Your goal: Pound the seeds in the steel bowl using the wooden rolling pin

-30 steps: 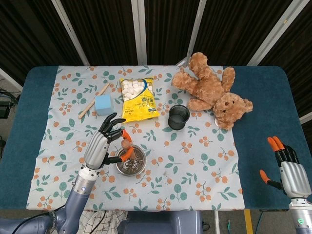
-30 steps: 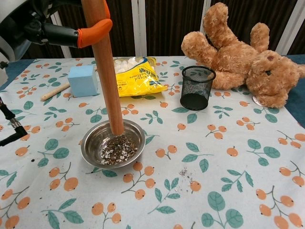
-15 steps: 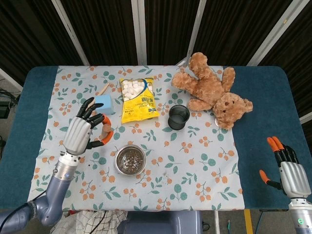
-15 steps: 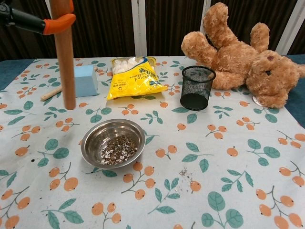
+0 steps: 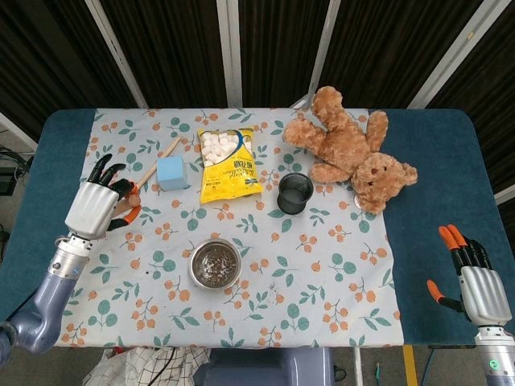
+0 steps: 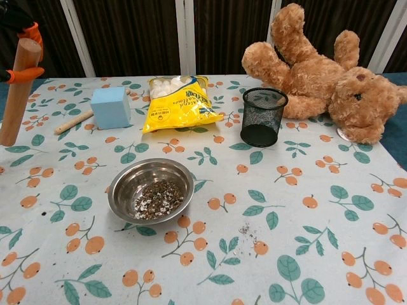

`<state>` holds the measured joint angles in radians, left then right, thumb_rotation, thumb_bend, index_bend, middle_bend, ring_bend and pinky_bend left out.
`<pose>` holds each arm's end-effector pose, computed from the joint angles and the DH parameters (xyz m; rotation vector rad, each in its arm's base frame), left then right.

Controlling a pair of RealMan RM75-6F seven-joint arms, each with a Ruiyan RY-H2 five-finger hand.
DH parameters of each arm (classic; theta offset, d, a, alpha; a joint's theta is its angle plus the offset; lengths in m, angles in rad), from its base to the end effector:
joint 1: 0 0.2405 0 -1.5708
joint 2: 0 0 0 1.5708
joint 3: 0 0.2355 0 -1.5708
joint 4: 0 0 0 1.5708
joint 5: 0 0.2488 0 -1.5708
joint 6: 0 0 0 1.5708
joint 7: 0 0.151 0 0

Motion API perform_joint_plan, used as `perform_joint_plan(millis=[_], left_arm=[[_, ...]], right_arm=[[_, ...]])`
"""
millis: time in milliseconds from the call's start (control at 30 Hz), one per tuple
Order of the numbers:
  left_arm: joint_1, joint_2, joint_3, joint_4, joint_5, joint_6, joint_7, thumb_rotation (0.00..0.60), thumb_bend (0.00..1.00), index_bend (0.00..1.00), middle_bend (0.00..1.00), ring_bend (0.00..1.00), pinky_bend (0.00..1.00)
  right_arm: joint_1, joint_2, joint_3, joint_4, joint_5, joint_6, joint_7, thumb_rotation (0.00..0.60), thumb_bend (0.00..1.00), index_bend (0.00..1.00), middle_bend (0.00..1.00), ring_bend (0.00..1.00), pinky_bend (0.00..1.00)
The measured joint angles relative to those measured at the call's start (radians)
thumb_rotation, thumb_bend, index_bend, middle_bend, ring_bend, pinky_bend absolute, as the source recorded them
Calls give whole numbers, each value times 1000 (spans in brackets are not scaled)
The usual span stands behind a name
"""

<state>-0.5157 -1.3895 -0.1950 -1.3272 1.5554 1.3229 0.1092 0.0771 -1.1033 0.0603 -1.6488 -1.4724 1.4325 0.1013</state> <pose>-0.2033 0.3420 0.0565 -1.6437 -0.5168 -1.1296 -0.3083 -0.1891 0.1112 1.3352 -1.0455 0.9566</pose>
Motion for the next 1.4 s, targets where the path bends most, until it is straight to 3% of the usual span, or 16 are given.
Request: perform_joint_plan(millis=[367, 500, 633, 900, 1200, 1400], left_arm=[[-30, -71, 62, 217, 45, -33, -39, 600, 975, 600, 713, 212, 89], [-41, -96, 76, 244, 49, -49, -42, 600, 881, 588, 688, 212, 88], [-44, -115, 79, 250, 40, -55, -32, 600, 713, 490, 560, 199, 64], [-37, -127, 61, 210, -7, -52, -7, 600, 452, 265, 324, 110, 17], [-23, -92, 44, 85, -49, -49, 44, 600, 432, 253, 291, 108, 17], [2, -51, 46, -9, -59, -23, 64, 600, 316, 233, 239, 62, 17]], right_arm=[[1, -1, 4, -7, 15, -6, -20, 600, 360, 0, 0, 0, 0], [1, 0, 4, -9, 20, -8, -21, 600, 359, 0, 0, 0, 0], [0, 1, 3, -10, 19, -8, -19, 600, 359, 0, 0, 0, 0], [-2, 2, 3, -9, 14, -3, -13, 600, 359, 0, 0, 0, 0], [-2, 3, 2, -8, 12, -2, -15, 600, 359, 0, 0, 0, 0], [-6, 6, -1, -9, 12, -1, -13, 600, 359, 0, 0, 0, 0]])
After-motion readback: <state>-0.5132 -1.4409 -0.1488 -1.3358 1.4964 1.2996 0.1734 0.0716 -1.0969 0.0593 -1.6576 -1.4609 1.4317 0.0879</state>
